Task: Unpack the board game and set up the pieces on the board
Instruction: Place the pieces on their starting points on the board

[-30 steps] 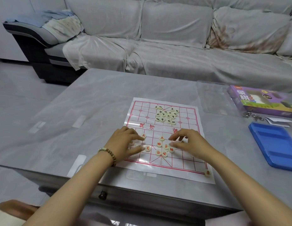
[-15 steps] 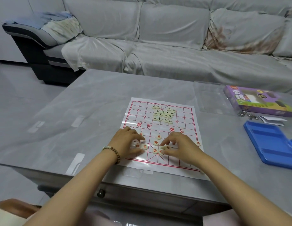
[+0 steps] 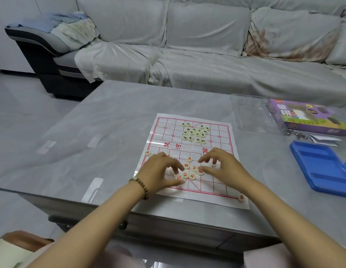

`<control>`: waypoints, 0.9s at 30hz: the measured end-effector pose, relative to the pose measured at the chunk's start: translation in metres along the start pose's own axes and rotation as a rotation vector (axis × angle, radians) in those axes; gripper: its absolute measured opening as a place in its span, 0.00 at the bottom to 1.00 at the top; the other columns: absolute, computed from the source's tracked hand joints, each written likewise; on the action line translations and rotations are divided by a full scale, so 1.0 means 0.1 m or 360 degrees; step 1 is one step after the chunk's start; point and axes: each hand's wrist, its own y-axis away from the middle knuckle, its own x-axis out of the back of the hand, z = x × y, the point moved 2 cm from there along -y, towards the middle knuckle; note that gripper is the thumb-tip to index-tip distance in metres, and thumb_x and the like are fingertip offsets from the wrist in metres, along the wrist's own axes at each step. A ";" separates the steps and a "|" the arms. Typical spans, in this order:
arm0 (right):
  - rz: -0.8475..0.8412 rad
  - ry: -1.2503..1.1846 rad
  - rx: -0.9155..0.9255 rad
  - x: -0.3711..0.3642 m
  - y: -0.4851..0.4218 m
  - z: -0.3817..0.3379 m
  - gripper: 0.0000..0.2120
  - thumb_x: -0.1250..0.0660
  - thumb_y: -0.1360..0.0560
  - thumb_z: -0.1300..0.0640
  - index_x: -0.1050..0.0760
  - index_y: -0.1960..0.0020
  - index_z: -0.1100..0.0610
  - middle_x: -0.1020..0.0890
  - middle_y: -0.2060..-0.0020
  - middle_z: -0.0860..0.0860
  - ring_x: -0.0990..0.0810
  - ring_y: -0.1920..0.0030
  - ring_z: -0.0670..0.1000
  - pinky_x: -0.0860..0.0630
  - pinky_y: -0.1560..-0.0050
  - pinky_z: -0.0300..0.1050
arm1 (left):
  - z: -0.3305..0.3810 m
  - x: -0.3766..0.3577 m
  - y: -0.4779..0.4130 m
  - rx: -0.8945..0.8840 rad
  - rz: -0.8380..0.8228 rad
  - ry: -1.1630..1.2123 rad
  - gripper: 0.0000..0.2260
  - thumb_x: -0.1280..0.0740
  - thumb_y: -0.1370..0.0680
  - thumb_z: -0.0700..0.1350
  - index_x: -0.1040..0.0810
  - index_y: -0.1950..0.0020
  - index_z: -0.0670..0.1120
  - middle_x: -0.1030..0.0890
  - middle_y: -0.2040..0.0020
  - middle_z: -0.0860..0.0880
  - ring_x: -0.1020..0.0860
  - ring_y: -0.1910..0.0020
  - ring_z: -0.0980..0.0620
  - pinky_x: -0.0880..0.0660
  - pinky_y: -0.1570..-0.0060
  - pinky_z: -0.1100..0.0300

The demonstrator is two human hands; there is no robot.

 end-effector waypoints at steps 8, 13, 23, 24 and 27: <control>-0.0173 -0.0027 -0.0009 -0.06 0.21 0.07 0.06 0.30 0.27 0.50 0.23 0.51 0.43 0.24 0.55 0.40 0.26 0.57 0.44 0.28 0.59 0.32 | 0.12 -0.23 0.07 -0.0029 -0.0236 0.0034 0.14 0.32 0.26 0.52 0.24 0.40 0.57 0.24 0.42 0.56 0.30 0.49 0.59 0.31 0.46 0.65; -0.0407 -0.0029 0.0130 -0.26 0.28 -0.01 0.12 0.31 0.26 0.48 0.23 0.43 0.43 0.23 0.50 0.40 0.25 0.53 0.43 0.26 0.53 0.34 | -0.01 -0.15 0.10 0.0057 -0.0315 -0.0031 0.14 0.30 0.27 0.54 0.25 0.43 0.56 0.22 0.45 0.56 0.27 0.50 0.59 0.29 0.50 0.67; -0.0306 0.0237 0.0160 -0.45 0.23 -0.09 0.10 0.31 0.27 0.45 0.25 0.48 0.46 0.23 0.55 0.44 0.27 0.57 0.45 0.27 0.57 0.38 | -0.10 -0.09 0.17 0.0077 -0.0327 -0.0152 0.16 0.33 0.26 0.55 0.25 0.39 0.56 0.26 0.39 0.55 0.28 0.48 0.58 0.29 0.47 0.66; -0.0309 0.0242 0.0150 -0.44 0.23 -0.09 0.12 0.31 0.28 0.43 0.25 0.49 0.46 0.24 0.55 0.43 0.27 0.57 0.45 0.28 0.58 0.37 | -0.11 -0.09 0.18 0.0074 -0.0330 -0.0154 0.15 0.33 0.26 0.55 0.24 0.39 0.56 0.26 0.39 0.55 0.29 0.48 0.58 0.29 0.47 0.66; -0.0388 0.0198 0.0136 -0.40 0.22 -0.06 0.15 0.30 0.29 0.43 0.25 0.44 0.44 0.23 0.54 0.42 0.25 0.56 0.46 0.27 0.58 0.38 | -0.12 -0.08 0.19 0.0057 -0.0332 -0.0157 0.15 0.33 0.25 0.56 0.24 0.40 0.56 0.27 0.39 0.55 0.30 0.48 0.59 0.29 0.47 0.66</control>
